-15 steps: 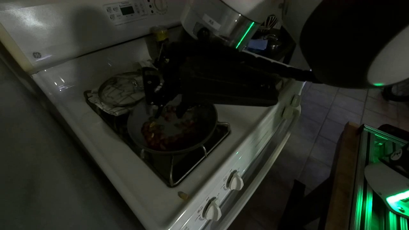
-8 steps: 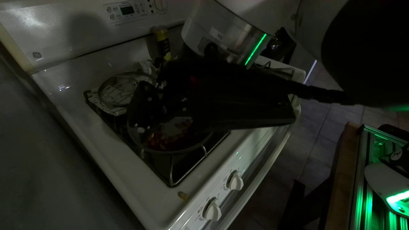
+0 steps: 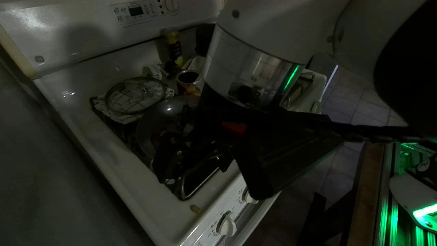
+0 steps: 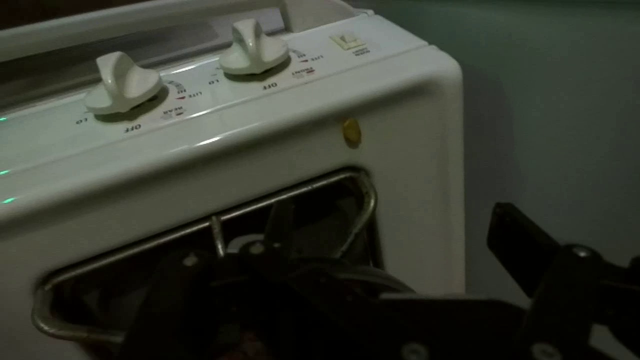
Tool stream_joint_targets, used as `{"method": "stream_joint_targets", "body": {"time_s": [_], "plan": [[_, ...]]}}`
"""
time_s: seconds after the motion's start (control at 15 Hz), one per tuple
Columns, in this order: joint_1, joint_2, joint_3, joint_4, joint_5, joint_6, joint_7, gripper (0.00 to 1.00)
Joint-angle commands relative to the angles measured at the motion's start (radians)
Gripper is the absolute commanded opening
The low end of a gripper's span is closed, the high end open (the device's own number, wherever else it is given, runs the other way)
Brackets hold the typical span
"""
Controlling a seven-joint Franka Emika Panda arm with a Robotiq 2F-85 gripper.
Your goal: Put the objects on the stove top in the pan
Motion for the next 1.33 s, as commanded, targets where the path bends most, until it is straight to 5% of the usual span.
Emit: {"method": "stream_joint_targets", "body": {"time_s": [0.0, 0.4, 0.6, 0.67, 1.0, 1.27], "plan": [[0.001, 0.029, 0.01, -0.013, -0.051, 0.026, -0.032, 1.0], [0.028, 0.101, 0.009, -0.002, -0.095, 0.03, -0.036, 0.98], [0.043, 0.13, -0.01, 0.005, -0.176, 0.047, -0.007, 0.82], [0.048, 0.137, -0.015, 0.004, -0.196, 0.062, 0.0, 0.69], [0.075, 0.173, -0.05, 0.022, -0.287, 0.136, 0.024, 0.48], [0.1, 0.199, -0.07, 0.042, -0.319, 0.134, 0.019, 0.51]]}}
